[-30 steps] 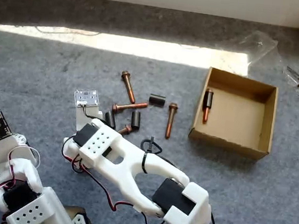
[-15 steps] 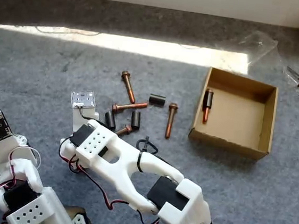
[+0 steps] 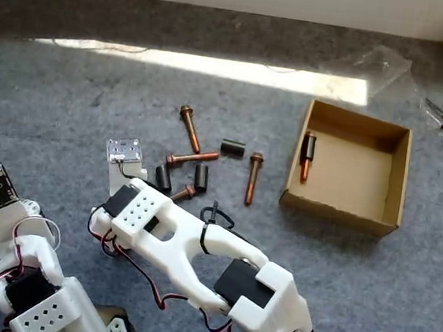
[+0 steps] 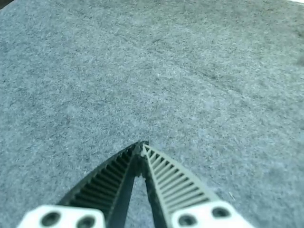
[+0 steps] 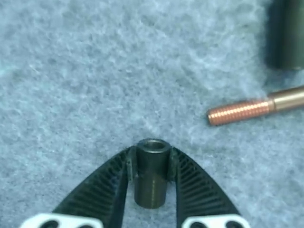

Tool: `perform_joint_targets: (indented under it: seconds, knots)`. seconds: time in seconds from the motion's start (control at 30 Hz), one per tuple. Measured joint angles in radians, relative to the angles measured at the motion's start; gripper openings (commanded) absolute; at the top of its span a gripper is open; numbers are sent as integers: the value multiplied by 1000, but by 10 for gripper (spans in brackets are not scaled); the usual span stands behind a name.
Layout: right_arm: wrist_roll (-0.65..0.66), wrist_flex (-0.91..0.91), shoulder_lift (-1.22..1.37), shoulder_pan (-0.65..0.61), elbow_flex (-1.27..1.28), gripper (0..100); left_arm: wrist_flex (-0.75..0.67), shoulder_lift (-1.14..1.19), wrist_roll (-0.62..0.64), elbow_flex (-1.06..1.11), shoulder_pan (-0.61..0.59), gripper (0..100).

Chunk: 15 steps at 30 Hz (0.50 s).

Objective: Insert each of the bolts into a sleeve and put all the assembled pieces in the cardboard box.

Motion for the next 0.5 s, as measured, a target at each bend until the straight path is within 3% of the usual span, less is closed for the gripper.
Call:
perform_joint_targets:
  seconds: [0.2, 0.5]
  knots:
    - [0, 38, 3, 3, -12, 0, 0, 0, 0, 0, 0, 18]
    - [57, 143, 15, 63, -86, 5, 0, 0, 0, 0, 0, 18]
